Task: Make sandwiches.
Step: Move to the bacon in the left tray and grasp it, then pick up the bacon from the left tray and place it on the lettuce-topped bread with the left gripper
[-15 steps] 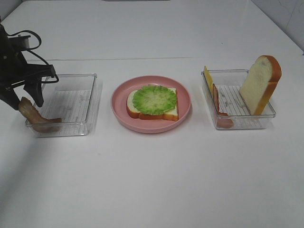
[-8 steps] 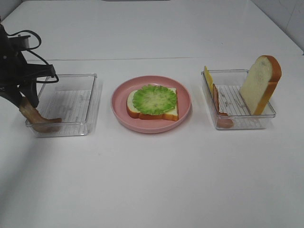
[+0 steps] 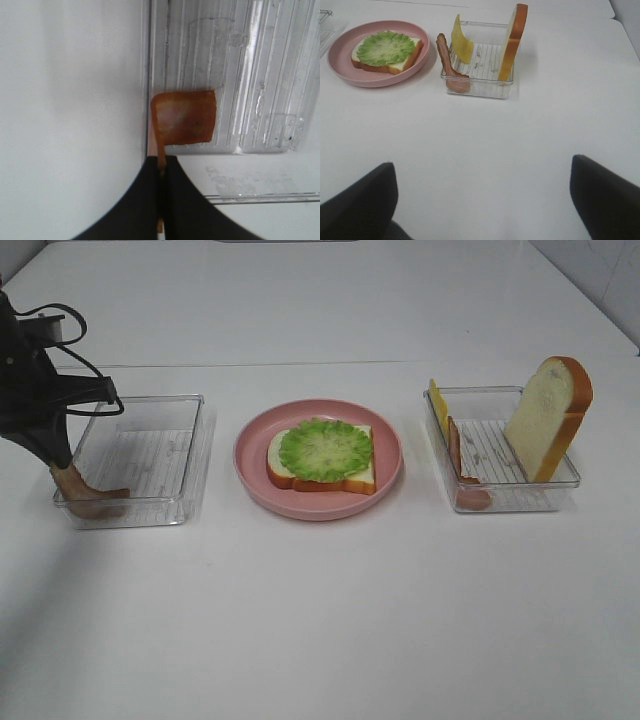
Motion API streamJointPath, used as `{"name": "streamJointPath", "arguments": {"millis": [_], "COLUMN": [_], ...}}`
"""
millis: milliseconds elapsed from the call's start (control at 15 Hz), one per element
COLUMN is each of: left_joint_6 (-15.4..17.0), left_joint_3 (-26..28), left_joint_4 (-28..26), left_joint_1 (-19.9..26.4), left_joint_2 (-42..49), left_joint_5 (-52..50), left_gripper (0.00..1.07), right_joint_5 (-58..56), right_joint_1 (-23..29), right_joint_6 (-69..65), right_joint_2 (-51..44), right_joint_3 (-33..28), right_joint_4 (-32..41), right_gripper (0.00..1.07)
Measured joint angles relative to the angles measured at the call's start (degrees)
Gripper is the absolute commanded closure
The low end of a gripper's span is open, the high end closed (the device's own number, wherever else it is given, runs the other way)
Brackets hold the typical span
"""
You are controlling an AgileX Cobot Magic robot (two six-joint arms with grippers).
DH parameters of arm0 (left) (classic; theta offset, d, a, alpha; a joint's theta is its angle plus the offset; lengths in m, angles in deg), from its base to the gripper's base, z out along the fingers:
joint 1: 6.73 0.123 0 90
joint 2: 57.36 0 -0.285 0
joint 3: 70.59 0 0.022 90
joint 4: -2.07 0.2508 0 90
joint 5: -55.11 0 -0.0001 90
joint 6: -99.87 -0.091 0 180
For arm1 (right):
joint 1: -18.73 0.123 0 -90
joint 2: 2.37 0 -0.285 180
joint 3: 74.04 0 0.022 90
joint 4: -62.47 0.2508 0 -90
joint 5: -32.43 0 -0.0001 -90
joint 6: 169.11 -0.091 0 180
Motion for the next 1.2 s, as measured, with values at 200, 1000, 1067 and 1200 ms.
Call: {"name": "streamJointPath", "arguments": {"millis": [200,1000,1067,1200], "left_joint_6": [-0.23,-15.81,-18.62,-24.64], "left_joint_3": [0.0,4.81,5.1,5.16], "left_joint_4": [0.0,-25.04,-29.79,-40.22], "left_joint_1": [0.0,0.0,0.0,0.0], "left_joint_2": [0.0,2.69,2.69,2.69], "left_joint_5": [0.0,-2.18,-2.52,-3.27], "left_gripper": [1.07,1.07,1.07,1.07], "right_joint_5": [0.0,0.0,0.0,0.0], "right_joint_1": [0.0,0.0,0.0,0.0], "right_joint_6": [0.0,0.0,0.0,0.0], "right_joint_2": [0.0,0.0,0.0,0.0], "right_joint_3": [0.0,0.0,0.0,0.0], "right_joint_4": [0.0,0.0,0.0,0.0], "right_gripper": [0.2,0.2,0.2,0.2]}}
